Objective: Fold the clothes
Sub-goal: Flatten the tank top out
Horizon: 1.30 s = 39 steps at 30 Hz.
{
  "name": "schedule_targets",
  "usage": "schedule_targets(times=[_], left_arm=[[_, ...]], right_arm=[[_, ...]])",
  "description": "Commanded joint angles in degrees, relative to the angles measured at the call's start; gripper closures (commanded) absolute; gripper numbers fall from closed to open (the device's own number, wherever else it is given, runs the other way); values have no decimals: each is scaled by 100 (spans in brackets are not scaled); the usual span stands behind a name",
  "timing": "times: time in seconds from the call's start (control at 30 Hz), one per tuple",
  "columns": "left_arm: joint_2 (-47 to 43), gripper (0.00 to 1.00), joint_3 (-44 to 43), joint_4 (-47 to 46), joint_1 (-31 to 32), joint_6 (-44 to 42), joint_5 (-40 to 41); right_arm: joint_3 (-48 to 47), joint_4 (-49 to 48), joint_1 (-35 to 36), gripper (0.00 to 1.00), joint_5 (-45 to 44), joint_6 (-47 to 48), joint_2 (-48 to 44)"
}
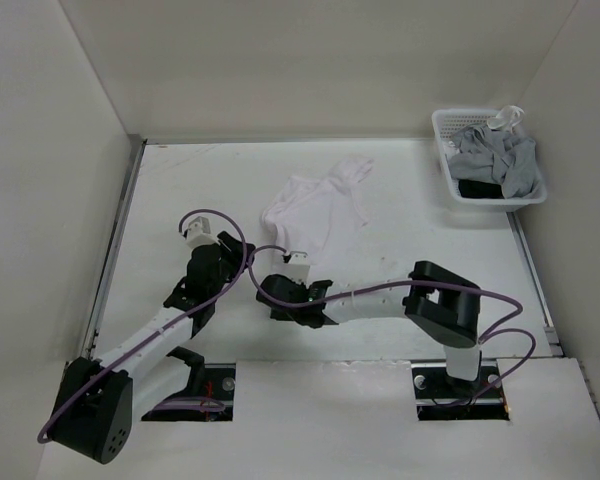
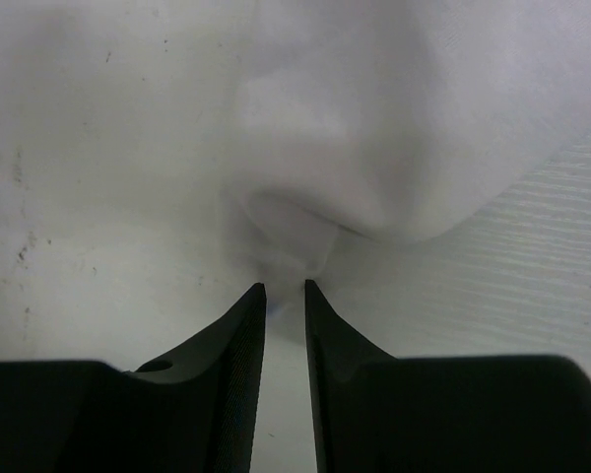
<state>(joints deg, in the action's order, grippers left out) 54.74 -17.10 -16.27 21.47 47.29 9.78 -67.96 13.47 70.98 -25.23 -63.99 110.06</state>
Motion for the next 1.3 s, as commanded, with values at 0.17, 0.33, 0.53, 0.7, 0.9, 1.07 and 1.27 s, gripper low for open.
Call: schedule_targets(times=[0.17,0.33,0.53,0.7,0.9,1.07,1.27], left_arm=[[-130,56,40,-157,45,-79,-82],[-25,56,14,-131,142,-88,-117],[414,57,-12,-139,475,-141,-117],[1029,58,-65,-315,1081,-79,-38],[1671,63,-231,-614,1661,114,-37],[1891,70,-408,-509,2846,403,120],[1943,65,-705,378,3937,1019,700]], right_arm=[[282,147,-71,100,-155,-237,-114],[898,619,-71,100,-1447,455,-2212],[1030,1807,-369,100,-2125,862,-4710],[1566,1282,-1072,100,-1829,1195,-5784],[1865,806,-1837,100,-1336,1538,-6014],[2120,569,-2171,100,-1019,1608,-5961],[2375,305,-2348,100,-878,1661,-5908]])
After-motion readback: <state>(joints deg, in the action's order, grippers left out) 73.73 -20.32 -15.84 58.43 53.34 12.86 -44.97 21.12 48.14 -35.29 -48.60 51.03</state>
